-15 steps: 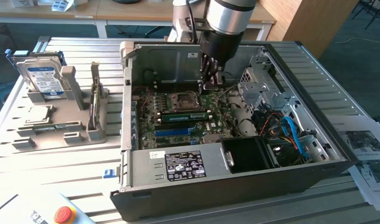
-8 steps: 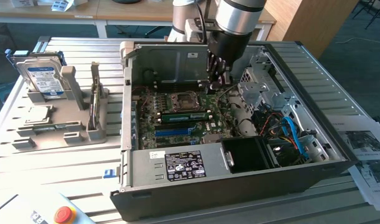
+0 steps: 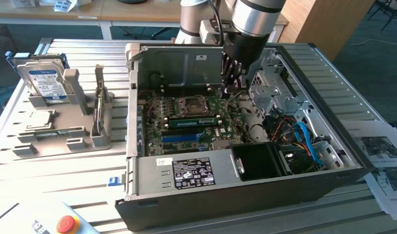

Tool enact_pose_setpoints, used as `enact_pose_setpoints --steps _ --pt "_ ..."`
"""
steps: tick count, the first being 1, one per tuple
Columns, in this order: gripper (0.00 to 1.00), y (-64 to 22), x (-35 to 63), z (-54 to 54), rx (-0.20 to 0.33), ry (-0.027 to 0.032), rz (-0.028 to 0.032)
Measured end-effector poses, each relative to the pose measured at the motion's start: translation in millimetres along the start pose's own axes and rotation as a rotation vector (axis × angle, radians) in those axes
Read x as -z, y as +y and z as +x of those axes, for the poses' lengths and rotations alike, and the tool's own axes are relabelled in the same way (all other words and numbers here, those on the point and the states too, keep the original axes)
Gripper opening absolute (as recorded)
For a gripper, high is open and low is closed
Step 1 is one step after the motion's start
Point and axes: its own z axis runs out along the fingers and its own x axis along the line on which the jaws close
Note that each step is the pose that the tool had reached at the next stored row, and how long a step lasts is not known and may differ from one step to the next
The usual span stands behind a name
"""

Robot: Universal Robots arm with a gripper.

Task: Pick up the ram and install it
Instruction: 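Press down the ram until it locks into place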

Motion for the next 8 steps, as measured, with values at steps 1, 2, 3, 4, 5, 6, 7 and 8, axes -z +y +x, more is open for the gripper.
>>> enact_pose_setpoints --steps 1,2,3,4,5,6,7,8 --pt "0.10 0.0 0.0 0.0 0.000 0.0000 0.0000" --pt "0.10 0.0 0.0 0.0 0.000 0.0000 0.0000" --pt "0.10 0.0 -0.3 0.0 0.000 0.0000 0.0000" --pt "0.10 -0.1 -0.9 0.1 0.000 -0.0001 0.0000" --pt "0.10 -0.1 -1.7 0.1 0.000 0.0000 0.0000" --pt "0.10 -0.2 -2.6 0.1 0.000 0.0000 0.0000" --pt "0.10 -0.2 -3.5 0.1 0.000 0.0000 0.0000" --pt "0.10 -0.3 -4.3 0.1 0.000 0.0001 0.0000"
